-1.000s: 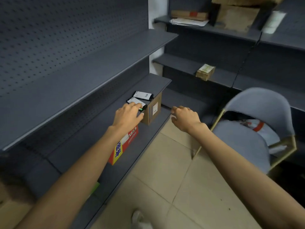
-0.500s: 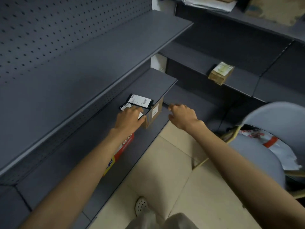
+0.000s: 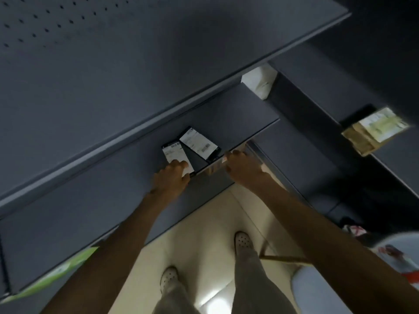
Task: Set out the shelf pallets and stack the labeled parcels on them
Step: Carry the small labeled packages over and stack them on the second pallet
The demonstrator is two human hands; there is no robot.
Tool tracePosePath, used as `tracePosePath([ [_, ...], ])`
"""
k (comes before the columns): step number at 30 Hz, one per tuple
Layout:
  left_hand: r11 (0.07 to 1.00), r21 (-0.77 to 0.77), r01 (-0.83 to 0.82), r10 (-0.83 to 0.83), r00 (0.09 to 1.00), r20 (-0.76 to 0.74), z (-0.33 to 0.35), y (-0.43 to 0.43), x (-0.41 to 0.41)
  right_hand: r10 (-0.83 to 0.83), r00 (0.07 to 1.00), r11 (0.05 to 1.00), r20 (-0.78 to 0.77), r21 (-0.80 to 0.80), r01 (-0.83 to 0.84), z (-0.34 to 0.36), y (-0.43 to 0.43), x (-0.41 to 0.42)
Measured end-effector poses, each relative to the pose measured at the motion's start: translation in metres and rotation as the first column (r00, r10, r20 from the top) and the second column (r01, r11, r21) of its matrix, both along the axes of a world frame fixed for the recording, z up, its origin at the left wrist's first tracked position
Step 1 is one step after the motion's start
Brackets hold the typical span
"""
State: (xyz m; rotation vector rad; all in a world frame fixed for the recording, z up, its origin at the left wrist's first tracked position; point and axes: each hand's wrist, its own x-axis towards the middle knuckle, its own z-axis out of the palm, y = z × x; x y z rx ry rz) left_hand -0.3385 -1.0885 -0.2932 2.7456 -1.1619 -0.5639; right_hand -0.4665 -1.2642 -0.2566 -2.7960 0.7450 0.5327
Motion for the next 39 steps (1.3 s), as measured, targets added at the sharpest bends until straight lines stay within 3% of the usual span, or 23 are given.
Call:
tracePosePath([
  [6, 0.974, 0.017, -0.228, 0.228, 0.971, -0.07, -0.059, -0.03, -0.007, 0.134, 0.99, 0.988, -0.05, 0.087, -0.129, -0.083, -0.051, 0.022],
  [14, 0.895, -0.06, -0.442, 0.438, 0.896, -0.067, -0.14, -0.047, 0.007, 0.038, 0.988, 0.979, 0.151, 0.192, -0.067, -0.158, -0.068, 0.086],
  [19, 0.845, -0.103, -0.525, 0.518, 0.851, -0.089, -0.175, -0.065, 0.005, 0.036, 0.991, 0.975, 0.126, 0.215, -0.063, -0.186, -0.061, 0.112],
  [23, 0.795, -0.2, -0.573, 0.572, 0.817, -0.068, -0.19, -0.063, -0.001, 0.039, 0.99, 0.975, 0.137, 0.211, -0.067, -0.199, -0.052, 0.116],
  [27, 0.698, -0.221, -0.681, 0.668, 0.731, -0.142, -0.195, -0.056, -0.003, 0.049, 0.988, 0.98, 0.148, 0.183, -0.076, -0.204, -0.048, 0.118],
  [39, 0.607, -0.23, -0.76, 0.756, 0.642, -0.128, -0.141, -0.001, -0.05, 0.147, 0.979, 0.96, 0.138, 0.218, -0.174, -0.157, -0.013, 0.073],
])
